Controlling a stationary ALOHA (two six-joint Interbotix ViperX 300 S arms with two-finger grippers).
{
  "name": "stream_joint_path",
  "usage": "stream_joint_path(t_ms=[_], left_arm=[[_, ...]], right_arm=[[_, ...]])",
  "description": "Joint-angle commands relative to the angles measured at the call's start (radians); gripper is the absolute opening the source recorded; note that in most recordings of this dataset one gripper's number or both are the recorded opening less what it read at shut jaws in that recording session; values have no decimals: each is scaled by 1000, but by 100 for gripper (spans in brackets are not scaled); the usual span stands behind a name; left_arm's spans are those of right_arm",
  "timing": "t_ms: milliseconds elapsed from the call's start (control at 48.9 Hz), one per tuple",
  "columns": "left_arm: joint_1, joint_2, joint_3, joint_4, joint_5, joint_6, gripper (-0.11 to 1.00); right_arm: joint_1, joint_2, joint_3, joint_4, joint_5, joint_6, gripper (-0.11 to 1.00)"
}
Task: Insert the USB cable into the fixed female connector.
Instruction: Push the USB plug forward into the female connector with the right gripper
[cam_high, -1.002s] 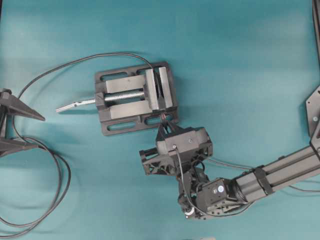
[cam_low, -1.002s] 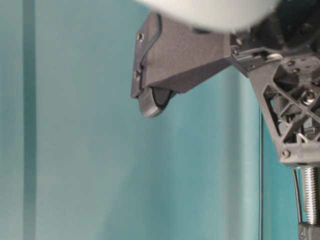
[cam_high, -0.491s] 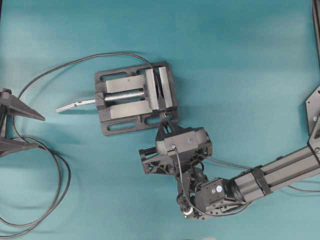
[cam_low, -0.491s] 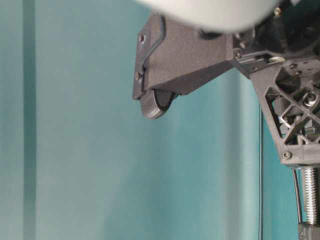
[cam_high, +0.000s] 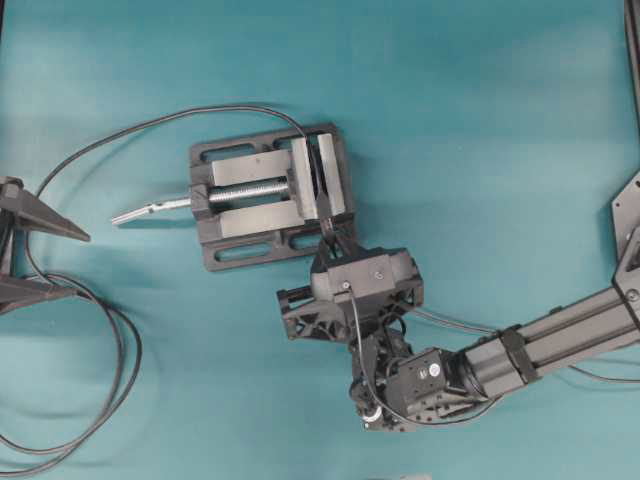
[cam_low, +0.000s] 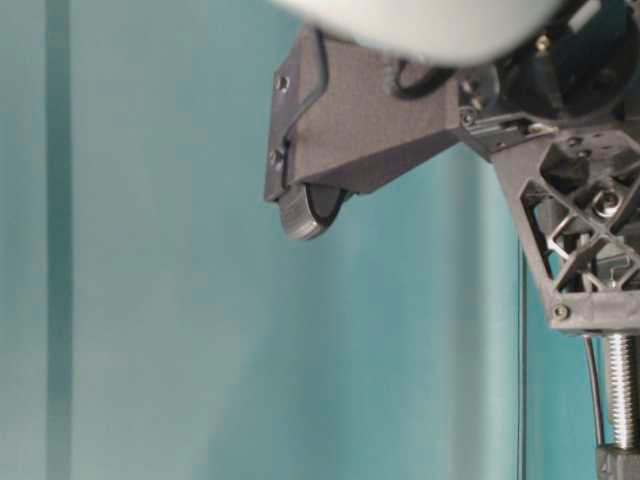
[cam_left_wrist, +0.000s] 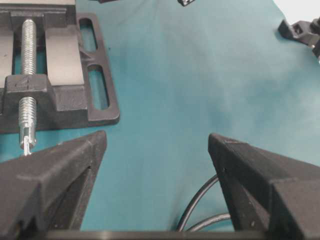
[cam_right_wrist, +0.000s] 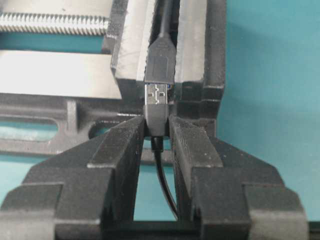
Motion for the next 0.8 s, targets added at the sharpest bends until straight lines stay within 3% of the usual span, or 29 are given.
stream_joint_path(t_ms=[0,777], left_arm=[[-5,17,-25,2,-9,5,99],[-3,17,-23,2,-9,5,99]], right_arm=[[-6,-18,-17,-2,0,2,21],[-11,-17,-3,3,21,46,21]])
